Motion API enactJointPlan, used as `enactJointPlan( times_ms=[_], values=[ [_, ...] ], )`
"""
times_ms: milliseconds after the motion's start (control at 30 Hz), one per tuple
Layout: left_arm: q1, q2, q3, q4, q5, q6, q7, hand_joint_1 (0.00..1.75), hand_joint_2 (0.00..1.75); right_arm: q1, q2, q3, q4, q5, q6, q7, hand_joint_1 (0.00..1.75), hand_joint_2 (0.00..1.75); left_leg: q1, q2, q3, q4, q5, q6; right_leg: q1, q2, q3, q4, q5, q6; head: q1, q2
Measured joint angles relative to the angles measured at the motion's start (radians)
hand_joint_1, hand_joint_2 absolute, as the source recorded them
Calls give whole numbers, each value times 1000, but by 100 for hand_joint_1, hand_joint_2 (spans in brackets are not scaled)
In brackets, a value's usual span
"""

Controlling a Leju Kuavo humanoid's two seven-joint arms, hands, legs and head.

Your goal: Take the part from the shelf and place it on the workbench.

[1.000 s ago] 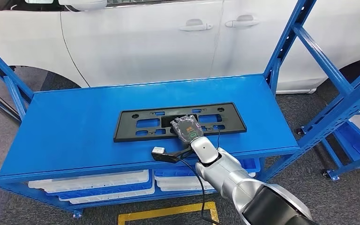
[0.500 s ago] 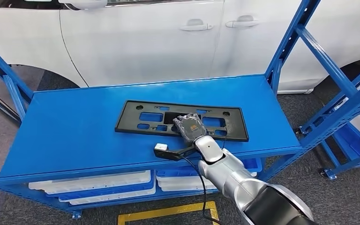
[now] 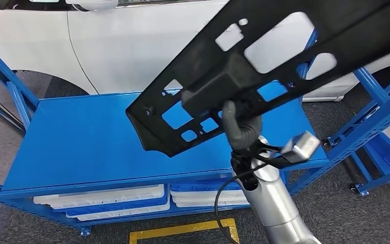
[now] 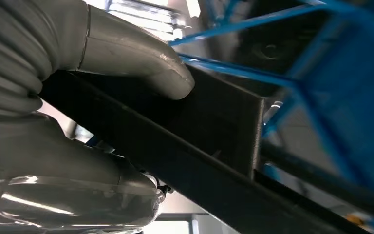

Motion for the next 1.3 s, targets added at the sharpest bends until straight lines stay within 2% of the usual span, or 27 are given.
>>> enactJointPlan(
  times_ms=[67,133,167,200,233,267,333,367,400,500,533,567,667,700,733,767,800,867,900,1000,1033,1100,1167,1200,1233,1267,1300],
  values=[
    [0,2,4,0,4,-3,-11,0,0,42,-1,-9,-116,-60,109,1,175,175,1,3,-24,62,-44,-8,-7,-2,5,-9,4,-10,0,0],
    [1,3,6,0,4,-2,-16,0,0,79,1,1,-201,-105,196,0,175,175,4,5,-79,193,-111,-15,-5,-3,6,-9,3,-15,0,0],
    [2,3,7,0,3,0,-16,0,0,95,1,12,-229,-121,216,3,175,175,4,5,-106,253,-132,-17,-5,-2,6,-8,2,-17,0,0],
    [3,3,7,0,2,4,-15,0,0,108,0,26,-247,-132,226,8,175,175,4,5,-120,282,-136,-19,-4,-2,6,-6,0,-17,0,0],
    [3,3,7,0,-1,8,-14,0,0,119,-1,41,-258,-142,228,15,175,175,4,5,-115,271,-119,-20,-4,-1,6,-4,-1,-17,0,0],
    [3,4,7,0,-3,13,-12,0,0,127,-2,57,-266,-149,228,21,175,175,4,5,-92,222,-88,-19,-4,0,6,0,-3,-16,0,0],
    [2,5,7,0,-8,21,-11,0,0,140,-4,86,-273,-154,223,27,175,175,3,6,-23,79,-29,-13,-1,2,5,9,-9,-9,0,0],
    [1,5,7,0,-8,23,-11,0,0,146,-5,97,-275,-154,221,27,175,175,2,6,0,32,-15,-8,1,2,3,14,-11,-5,0,0],
    [0,5,7,0,-9,24,-11,0,0,150,-6,107,-276,-154,219,27,175,175,0,5,10,8,-11,-3,2,2,1,17,-13,-1,0,0],
    [2,6,7,0,-12,28,-11,0,0,160,-10,127,-278,-154,217,27,175,175,3,4,9,3,-6,12,3,2,-3,22,-16,13,0,0],
    [2,6,7,0,-14,30,-11,0,0,163,-12,132,-279,-153,217,27,175,175,5,5,9,0,-4,16,2,2,-9,37,-27,20,0,0],
    [1,5,7,0,-17,32,-10,0,0,166,-14,137,-280,-149,216,28,175,175,8,6,9,-2,-1,21,0,2,-24,71,-49,27,0,0],
    [0,6,7,0,-23,36,-2,0,0,179,-26,154,-282,-135,201,21,175,175,9,7,6,-2,0,25,-11,1,-113,256,-138,44,0,0],
    [1,7,7,0,-25,37,1,0,0,183,-31,160,-282,-133,194,17,175,175,10,8,5,-2,0,24,-15,1,-132,295,-146,48,0,0],
    [2,7,7,0,-25,38,4,0,0,186,-35,165,-283,-132,186,13,175,175,11,7,5,-2,0,24,-18,0,-132,295,-134,50,0,0],
    [3,7,7,0,-25,38,6,0,0,187,-39,169,-284,-131,179,10,175,175,12,7,6,-1,-1,22,-21,0,-112,255,-105,52,0,0],
    [3,7,7,0,-25,39,8,0,0,188,-41,172,-285,-131,172,9,175,175,14,6,7,-1,-2,19,-23,-1,-79,189,-69,52,0,0],
    [4,8,7,0,-26,42,12,0,0,189,-43,175,-292,-121,156,7,175,175,13,5,8,3,-3,8,-21,0,-18,65,-23,45,0,0],
    [5,8,7,0,-26,44,15,0,0,192,-44,175,-297,-112,148,7,175,175,13,4,7,4,-2,1,-18,1,-4,35,-16,40,0,0],
    [9,10,7,0,-27,53,25,0,0,209,-46,169,-316,-77,135,7,175,175,14,4,4,2,-1,-19,-13,3,-7,22,-11,17,0,0],
    [11,10,7,0,-27,56,28,0,0,214,-46,166,-322,-69,136,7,175,175,16,5,0,11,-13,-23,-13,2,-8,19,-7,8,0,0],
    [13,12,7,0,-27,58,32,0,0,221,-46,159,-332,-59,140,6,175,175,18,6,-30,89,-74,-28,-13,-1,-13,12,3,-7,0,0],
    [14,14,7,0,-26,59,34,0,0,228,-46,154,-336,-56,142,6,175,175,17,6,-78,223,-151,-29,-7,-3,-24,12,11,-16,0,0],
    [15,15,7,0,-26,60,35,0,0,231,-46,152,-336,-55,143,6,175,175,16,6,-92,270,-170,-29,-3,-3,-30,13,15,-19,0,0],
    [16,16,7,0,-26,60,36,0,0,234,-46,150,-336,-53,144,6,175,175,15,6,-87,281,-171,-27,1,-3,-37,14,19,-21,0,0],
    [16,18,7,0,-25,61,37,0,0,236,-46,149,-336,-53,147,6,175,175,14,6,-64,251,-154,-22,4,-3,-43,16,24,-21,0,0],
    [16,18,8,0,-24,62,38,0,0,236,-46,147,-336,-53,152,6,175,175,11,6,-23,188,-128,-16,7,-2,-49,18,28,-21,0,0]
  ],
)
